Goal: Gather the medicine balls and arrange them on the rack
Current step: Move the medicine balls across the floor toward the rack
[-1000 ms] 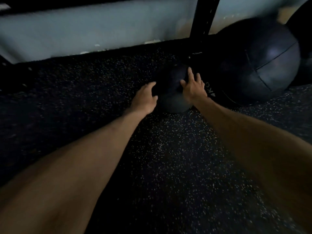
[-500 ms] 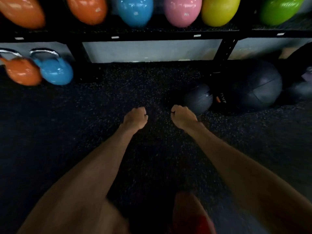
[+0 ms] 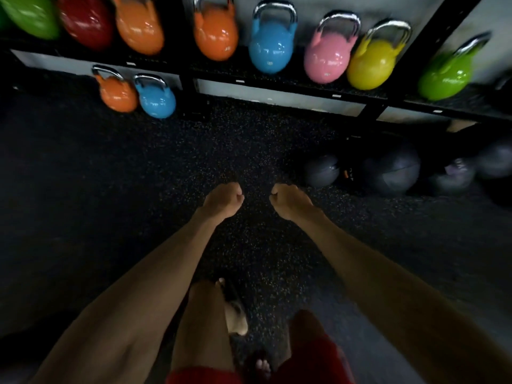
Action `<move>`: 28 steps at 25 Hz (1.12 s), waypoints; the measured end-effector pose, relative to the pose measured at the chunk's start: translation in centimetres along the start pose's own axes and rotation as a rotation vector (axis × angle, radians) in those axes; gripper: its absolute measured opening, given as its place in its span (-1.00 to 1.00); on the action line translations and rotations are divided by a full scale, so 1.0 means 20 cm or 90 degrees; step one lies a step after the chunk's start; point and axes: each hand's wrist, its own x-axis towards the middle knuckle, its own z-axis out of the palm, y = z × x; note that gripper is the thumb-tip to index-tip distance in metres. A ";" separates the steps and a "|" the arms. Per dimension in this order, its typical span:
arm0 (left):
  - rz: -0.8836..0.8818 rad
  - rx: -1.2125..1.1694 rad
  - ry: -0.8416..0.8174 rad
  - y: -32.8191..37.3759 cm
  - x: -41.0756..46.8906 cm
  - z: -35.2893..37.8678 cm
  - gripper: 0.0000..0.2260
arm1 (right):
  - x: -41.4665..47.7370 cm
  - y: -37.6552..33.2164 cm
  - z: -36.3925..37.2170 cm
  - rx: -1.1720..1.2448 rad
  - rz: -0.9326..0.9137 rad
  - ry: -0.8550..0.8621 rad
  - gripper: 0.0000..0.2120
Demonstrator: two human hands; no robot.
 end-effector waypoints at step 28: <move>-0.473 -0.298 0.107 -0.76 -4.34 1.23 -0.72 | -3.42 -0.82 1.38 -0.265 -0.484 -0.300 -0.72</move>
